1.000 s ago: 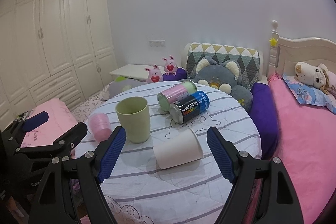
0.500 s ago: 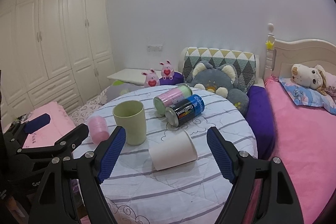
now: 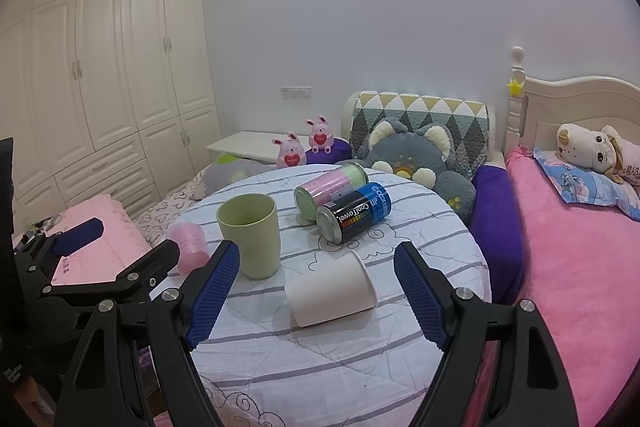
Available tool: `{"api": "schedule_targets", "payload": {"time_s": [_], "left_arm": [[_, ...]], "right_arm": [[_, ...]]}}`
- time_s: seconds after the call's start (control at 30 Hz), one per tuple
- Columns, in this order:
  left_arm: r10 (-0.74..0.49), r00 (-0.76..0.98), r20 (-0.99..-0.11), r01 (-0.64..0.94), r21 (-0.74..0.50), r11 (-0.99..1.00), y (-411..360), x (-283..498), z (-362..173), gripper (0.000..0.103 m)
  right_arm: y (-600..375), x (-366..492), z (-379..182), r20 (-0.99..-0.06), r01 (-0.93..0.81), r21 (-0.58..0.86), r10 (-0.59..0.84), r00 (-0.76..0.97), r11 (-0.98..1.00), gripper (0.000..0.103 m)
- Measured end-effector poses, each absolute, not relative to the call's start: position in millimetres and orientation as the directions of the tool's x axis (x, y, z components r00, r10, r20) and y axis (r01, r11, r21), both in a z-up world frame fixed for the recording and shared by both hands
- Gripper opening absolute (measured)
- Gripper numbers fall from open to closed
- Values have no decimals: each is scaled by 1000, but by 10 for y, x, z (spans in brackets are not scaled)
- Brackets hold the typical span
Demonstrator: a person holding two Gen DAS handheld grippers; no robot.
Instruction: Flip cup upright
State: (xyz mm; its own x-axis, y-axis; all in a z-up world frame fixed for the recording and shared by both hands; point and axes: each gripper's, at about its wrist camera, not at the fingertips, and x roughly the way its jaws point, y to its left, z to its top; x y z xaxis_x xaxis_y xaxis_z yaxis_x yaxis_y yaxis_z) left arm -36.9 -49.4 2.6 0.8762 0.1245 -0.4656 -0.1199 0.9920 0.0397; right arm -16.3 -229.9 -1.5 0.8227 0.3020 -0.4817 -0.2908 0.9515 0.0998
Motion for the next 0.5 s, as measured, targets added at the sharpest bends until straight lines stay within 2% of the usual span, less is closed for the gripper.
{"api": "schedule_targets", "payload": {"time_s": [0.5], "left_arm": [[130,870,-477,-123,45,991,-464,-350,-11,103]], "right_arm": [[-2287,-168,-4,-486,-296,100,307,818,950,81]]}}
